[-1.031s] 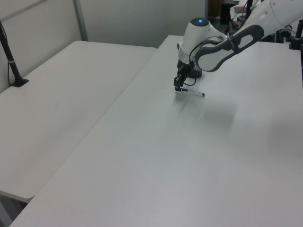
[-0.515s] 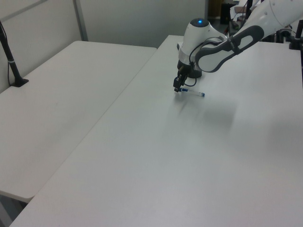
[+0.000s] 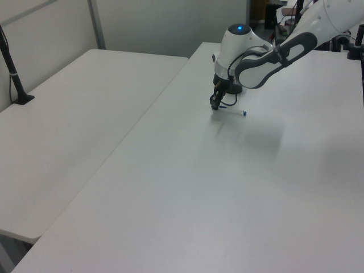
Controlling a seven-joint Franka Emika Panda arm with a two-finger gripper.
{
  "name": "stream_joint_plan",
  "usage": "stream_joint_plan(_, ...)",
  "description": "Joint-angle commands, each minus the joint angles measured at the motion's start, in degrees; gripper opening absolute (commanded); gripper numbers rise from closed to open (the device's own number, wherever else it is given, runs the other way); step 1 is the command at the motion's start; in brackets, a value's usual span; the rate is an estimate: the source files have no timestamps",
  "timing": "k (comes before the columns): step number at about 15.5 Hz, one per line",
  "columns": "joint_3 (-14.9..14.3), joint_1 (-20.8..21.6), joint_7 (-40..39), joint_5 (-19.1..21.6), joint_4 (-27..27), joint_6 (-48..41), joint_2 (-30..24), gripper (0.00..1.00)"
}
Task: Insert the marker
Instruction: 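Close the gripper on the marker and lift it, then carry the marker over the black mesh cup, tilting it upright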
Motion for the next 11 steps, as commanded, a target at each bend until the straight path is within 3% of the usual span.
stream_joint_plan(1, -0.1, 0.0, 1.0, -0.9, -0.6, 0.2, -0.9, 0.11)
stream_joint_plan(11, -0.1, -1.4, 1.0, -0.7, 0.9, 1.3, -6.2, 0.11)
